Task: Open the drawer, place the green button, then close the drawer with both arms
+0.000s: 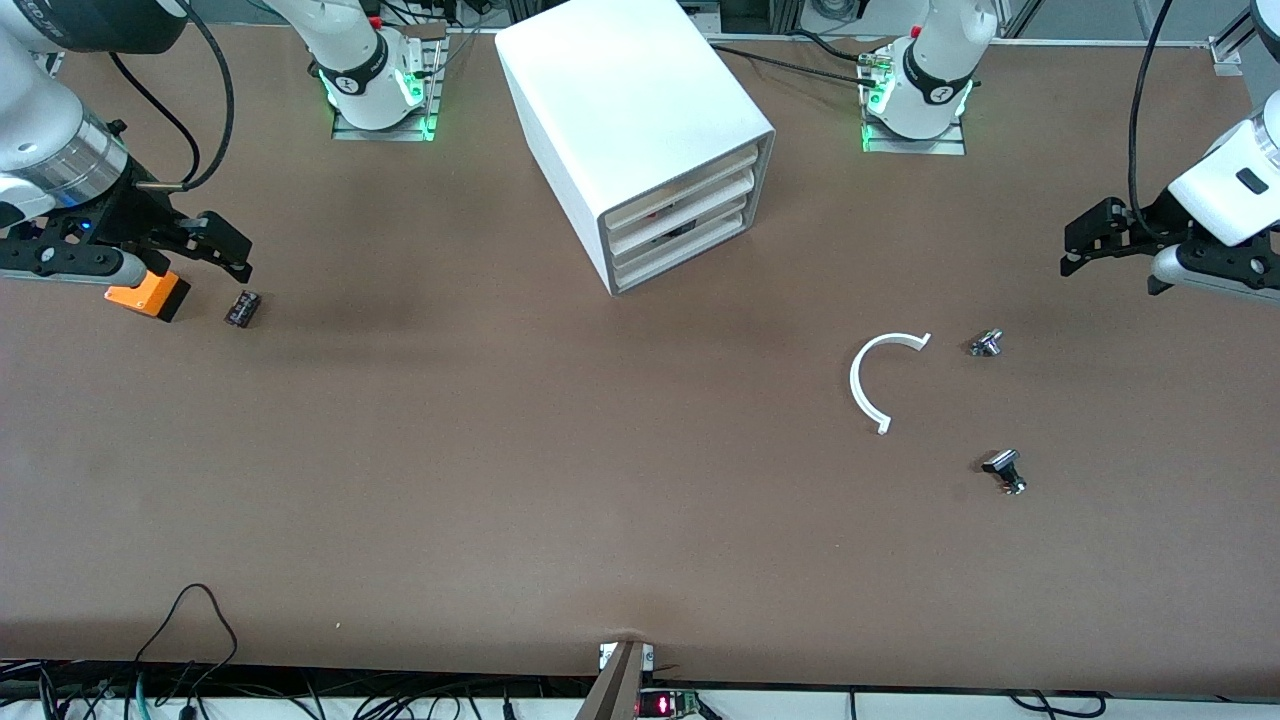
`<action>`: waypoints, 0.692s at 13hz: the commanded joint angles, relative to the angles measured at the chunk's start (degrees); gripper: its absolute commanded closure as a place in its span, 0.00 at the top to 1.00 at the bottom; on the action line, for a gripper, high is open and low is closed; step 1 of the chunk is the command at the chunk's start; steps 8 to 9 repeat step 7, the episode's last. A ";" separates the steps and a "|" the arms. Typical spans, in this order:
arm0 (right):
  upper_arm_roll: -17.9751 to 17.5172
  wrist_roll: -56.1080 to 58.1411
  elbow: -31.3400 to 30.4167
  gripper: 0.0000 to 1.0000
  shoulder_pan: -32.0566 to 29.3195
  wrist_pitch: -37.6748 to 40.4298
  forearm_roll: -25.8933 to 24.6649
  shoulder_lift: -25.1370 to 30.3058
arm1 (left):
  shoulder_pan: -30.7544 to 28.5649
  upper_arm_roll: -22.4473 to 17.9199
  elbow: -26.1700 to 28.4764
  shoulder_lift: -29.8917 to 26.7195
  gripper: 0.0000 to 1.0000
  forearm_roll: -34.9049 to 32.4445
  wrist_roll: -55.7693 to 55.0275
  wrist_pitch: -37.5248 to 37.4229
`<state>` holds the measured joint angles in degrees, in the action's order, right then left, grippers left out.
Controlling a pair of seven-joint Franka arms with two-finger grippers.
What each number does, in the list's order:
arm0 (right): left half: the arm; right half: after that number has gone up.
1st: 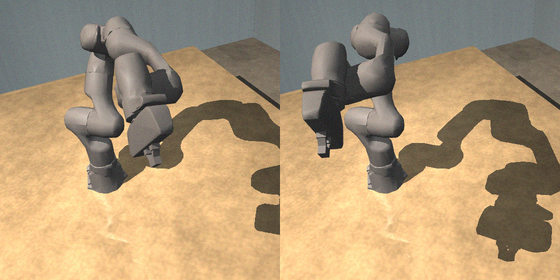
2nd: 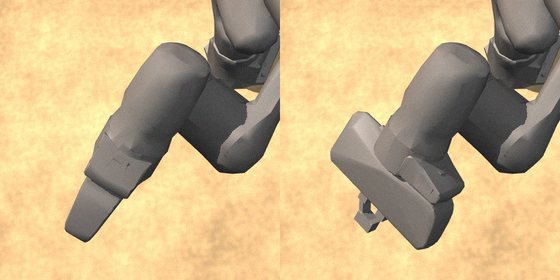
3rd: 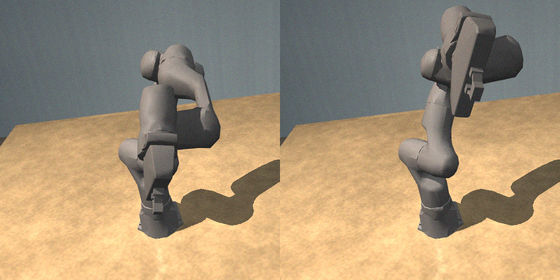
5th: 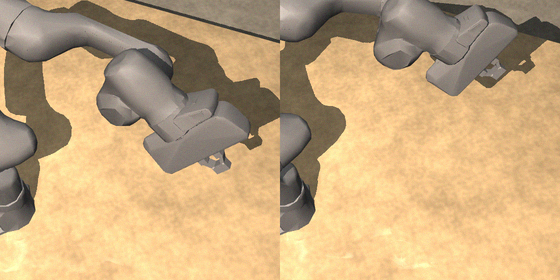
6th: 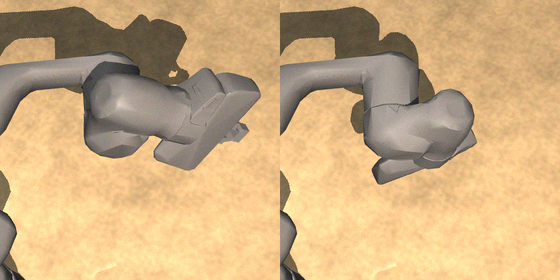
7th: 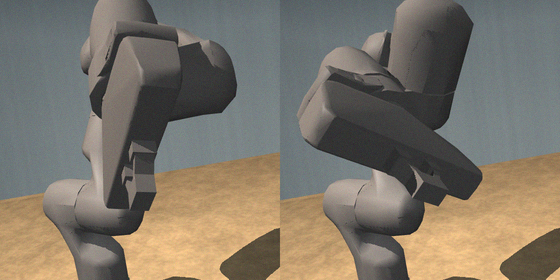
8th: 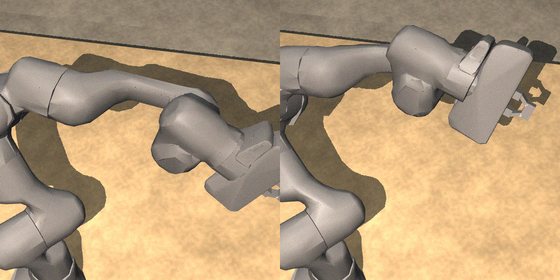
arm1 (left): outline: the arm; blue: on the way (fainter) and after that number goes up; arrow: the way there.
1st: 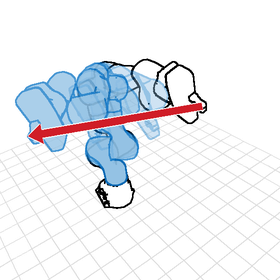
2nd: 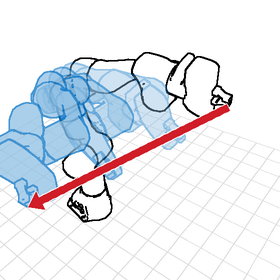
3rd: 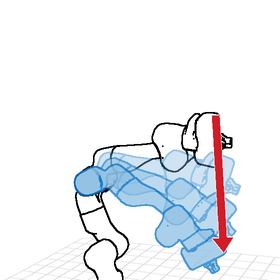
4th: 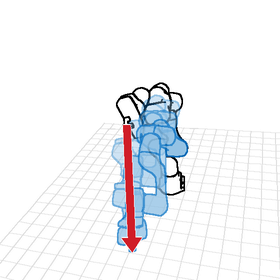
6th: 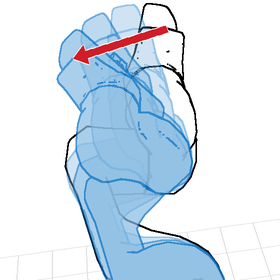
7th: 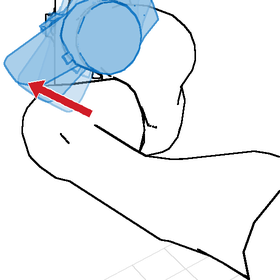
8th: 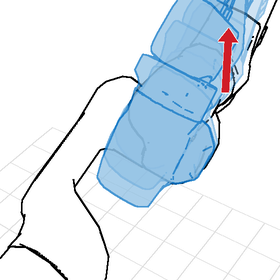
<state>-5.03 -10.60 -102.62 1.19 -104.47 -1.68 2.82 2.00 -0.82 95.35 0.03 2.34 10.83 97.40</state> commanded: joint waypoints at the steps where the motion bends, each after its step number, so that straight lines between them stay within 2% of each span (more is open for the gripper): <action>1: 0.37 1.10 0.76 1.00 0.48 0.23 0.45 -0.18 | 0.03 -0.32 -2.28 1.29 0.99 0.21 1.38 -1.60; 9: 0.37 1.37 0.93 1.00 0.39 -0.03 0.71 -0.53 | 0.02 -0.32 -2.28 1.29 0.99 0.21 1.47 -1.69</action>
